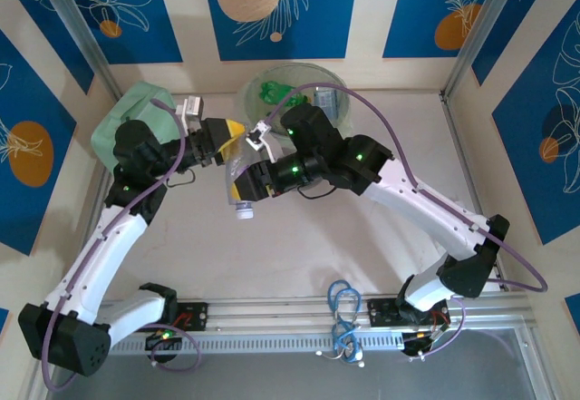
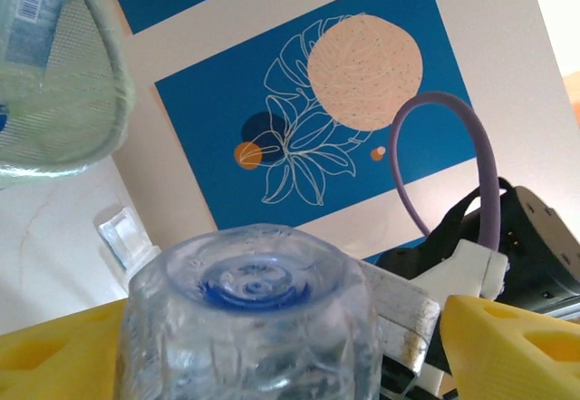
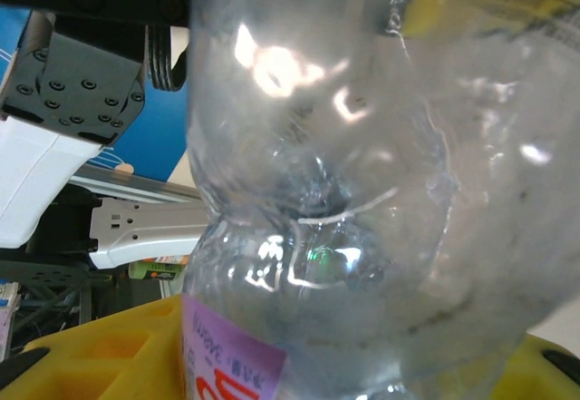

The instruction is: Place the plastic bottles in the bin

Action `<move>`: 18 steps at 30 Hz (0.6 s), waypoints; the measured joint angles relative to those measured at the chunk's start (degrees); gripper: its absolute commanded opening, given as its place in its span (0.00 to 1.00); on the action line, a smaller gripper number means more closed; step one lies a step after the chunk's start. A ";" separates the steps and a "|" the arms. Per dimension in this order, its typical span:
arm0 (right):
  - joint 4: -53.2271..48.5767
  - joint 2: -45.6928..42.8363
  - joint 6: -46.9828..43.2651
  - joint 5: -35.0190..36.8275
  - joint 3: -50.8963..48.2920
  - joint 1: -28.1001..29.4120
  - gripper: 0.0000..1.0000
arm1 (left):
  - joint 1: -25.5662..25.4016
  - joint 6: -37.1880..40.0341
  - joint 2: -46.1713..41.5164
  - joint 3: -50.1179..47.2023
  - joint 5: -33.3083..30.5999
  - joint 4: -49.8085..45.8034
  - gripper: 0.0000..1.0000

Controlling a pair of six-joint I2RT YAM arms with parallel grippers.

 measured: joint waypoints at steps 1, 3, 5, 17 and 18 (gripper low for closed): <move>0.04 0.00 0.00 -0.13 0.00 -0.02 0.52 | 0.00 -0.52 0.15 -0.13 0.00 0.70 0.76; 0.20 0.02 0.00 -0.55 0.00 -0.04 0.51 | 0.00 -1.31 0.48 -0.57 -0.02 1.88 0.73; 0.20 0.02 0.00 -0.76 0.00 -0.07 0.51 | 0.00 -2.08 0.87 -0.72 -0.02 2.69 0.71; 1.25 0.00 0.11 -0.98 -0.02 -0.52 0.52 | 0.04 -2.12 1.36 -0.74 -2.34 3.06 0.53; 1.51 0.00 0.24 -1.03 -0.07 -0.61 0.54 | 0.04 -2.10 1.33 -0.74 -2.75 3.08 0.53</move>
